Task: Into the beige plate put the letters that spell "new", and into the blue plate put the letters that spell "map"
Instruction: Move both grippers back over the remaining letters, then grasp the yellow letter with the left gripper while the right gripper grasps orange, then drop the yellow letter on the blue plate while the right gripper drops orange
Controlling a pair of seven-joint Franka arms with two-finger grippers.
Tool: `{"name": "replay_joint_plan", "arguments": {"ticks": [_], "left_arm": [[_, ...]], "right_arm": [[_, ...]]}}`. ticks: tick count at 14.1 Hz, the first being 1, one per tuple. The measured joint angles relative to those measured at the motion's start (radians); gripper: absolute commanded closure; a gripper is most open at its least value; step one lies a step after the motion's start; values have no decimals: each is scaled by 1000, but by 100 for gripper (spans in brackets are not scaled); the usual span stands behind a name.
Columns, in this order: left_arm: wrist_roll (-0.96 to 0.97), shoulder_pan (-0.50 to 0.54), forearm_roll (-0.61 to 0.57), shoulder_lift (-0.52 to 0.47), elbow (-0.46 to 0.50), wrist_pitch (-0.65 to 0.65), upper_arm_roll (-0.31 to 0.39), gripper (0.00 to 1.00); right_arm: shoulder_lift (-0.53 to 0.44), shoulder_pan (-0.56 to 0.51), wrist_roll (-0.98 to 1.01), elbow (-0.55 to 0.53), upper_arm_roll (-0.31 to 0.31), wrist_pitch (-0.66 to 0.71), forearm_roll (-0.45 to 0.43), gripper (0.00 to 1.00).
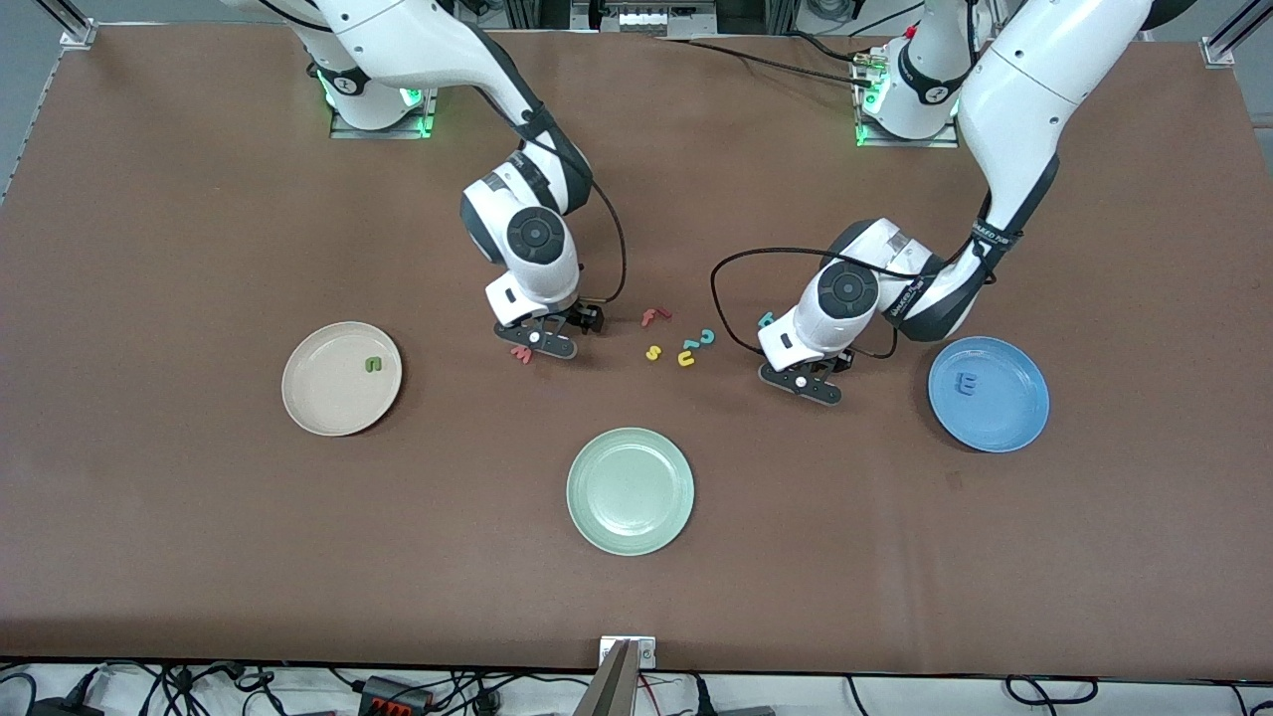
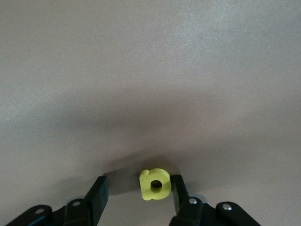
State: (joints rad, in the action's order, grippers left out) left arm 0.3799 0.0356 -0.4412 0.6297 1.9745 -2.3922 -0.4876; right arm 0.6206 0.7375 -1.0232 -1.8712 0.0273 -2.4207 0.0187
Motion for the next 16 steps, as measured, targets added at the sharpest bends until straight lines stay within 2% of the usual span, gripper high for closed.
{"name": "replay_joint_plan", "arguments": {"ticks": [1, 2, 3, 4, 5, 8, 10, 13, 16], "left_arm": [[0, 0, -1, 0, 0, -2, -2, 77], [0, -1, -2, 0, 0, -2, -2, 87], [0, -1, -3, 0, -1, -2, -4, 96], [0, -1, -3, -2, -3, -2, -5, 99], [-1, -1, -6, -5, -3, -1, -5, 99], [-22, 12, -15, -14, -17, 42, -3, 99], [-96, 40, -18, -50, -47, 141, -3, 99], [-274, 126, -18, -114, -88, 295, -3, 99], [-465, 244, -18, -136, -92, 328, -1, 98]], "right_arm": [[9, 9, -49, 0, -2, -17, 0, 9], [15, 14, -87, 0, -8, -28, 3, 11], [16, 16, -114, 0, -12, -33, 3, 13], [15, 16, -132, 0, -15, -33, 5, 16], [15, 16, -147, 0, -15, -33, 7, 23], [14, 16, -170, 3, -17, -37, 12, 58], [10, 16, -177, 4, -18, -35, 12, 71], [3, 15, -180, 4, -18, -35, 13, 75], [1, 11, -180, 5, -16, -37, 13, 75]]}}
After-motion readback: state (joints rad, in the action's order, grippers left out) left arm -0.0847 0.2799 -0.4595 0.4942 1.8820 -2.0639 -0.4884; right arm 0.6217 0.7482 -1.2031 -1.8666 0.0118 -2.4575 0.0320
